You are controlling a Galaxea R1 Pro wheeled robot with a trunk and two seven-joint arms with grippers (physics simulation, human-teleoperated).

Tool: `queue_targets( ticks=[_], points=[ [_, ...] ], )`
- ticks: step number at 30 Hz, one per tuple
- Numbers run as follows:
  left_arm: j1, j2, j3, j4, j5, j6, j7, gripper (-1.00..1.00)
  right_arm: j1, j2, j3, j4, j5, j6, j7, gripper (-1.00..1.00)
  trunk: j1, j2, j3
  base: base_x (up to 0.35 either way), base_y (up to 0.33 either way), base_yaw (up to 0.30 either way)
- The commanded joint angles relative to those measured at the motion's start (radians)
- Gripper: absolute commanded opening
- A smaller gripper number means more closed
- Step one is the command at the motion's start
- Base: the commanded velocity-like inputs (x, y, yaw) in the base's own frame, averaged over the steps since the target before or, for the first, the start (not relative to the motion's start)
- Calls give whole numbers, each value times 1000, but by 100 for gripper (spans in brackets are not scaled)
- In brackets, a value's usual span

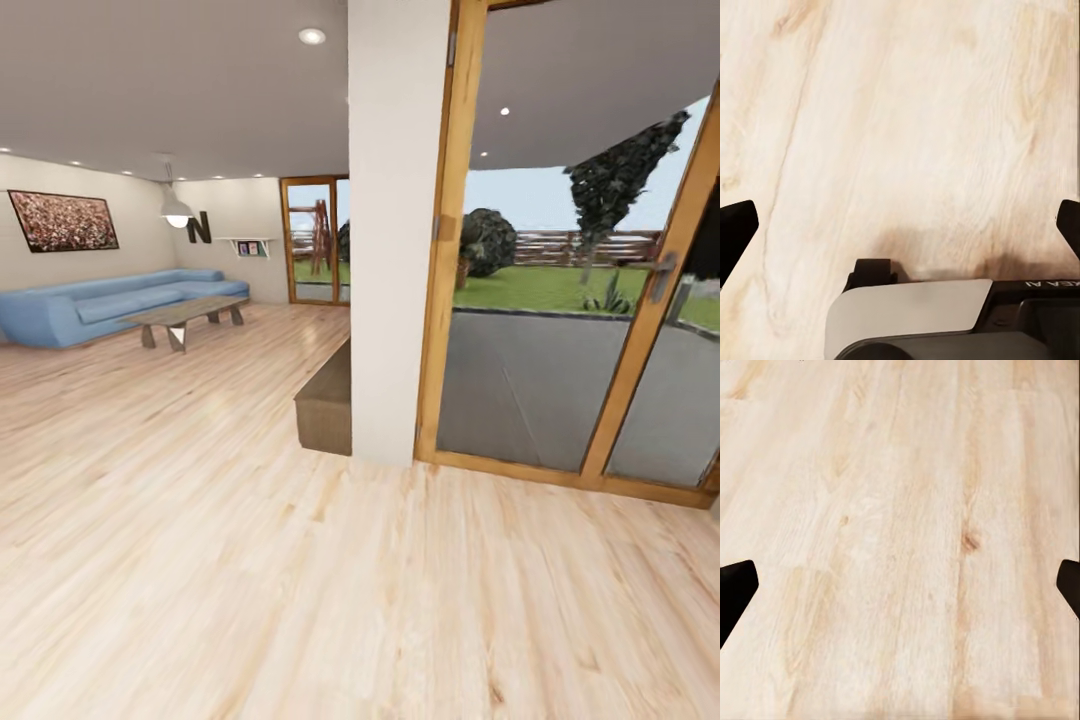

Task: In the kitchen, take the Vidalia onion out of the sink, dice it on the chopping board with the paring knife, put the diced onion into the bowl on the countertop, then place both the paring knife and the chopping board into the sink.

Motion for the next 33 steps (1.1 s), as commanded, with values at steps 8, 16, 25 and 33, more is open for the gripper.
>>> queue_targets(
  ticks=[8, 16, 25, 33],
  points=[
    [0, 0, -1, 1, 1, -3, -1, 100, 0, 1, -2, 0, -1, -3, 1, 100, 0, -1, -1, -194, 0, -281],
    [0, 0, -1, 1, 1, -3, -1, 100, -1, 1, -2, 0, -1, -3, 1, 100, 0, -1, -1, -340, 0, -281],
    [0, 0, -2, 1, 1, -4, -1, 100, -1, 0, -3, 0, -1, -3, 1, 100, 0, -1, -1, -337, 0, -281],
    [0, 0, -3, 1, 0, -3, -1, 100, -1, 0, -3, 0, -1, -3, 1, 100, 0, -1, -1, -319, 0, -281]
  ],
)
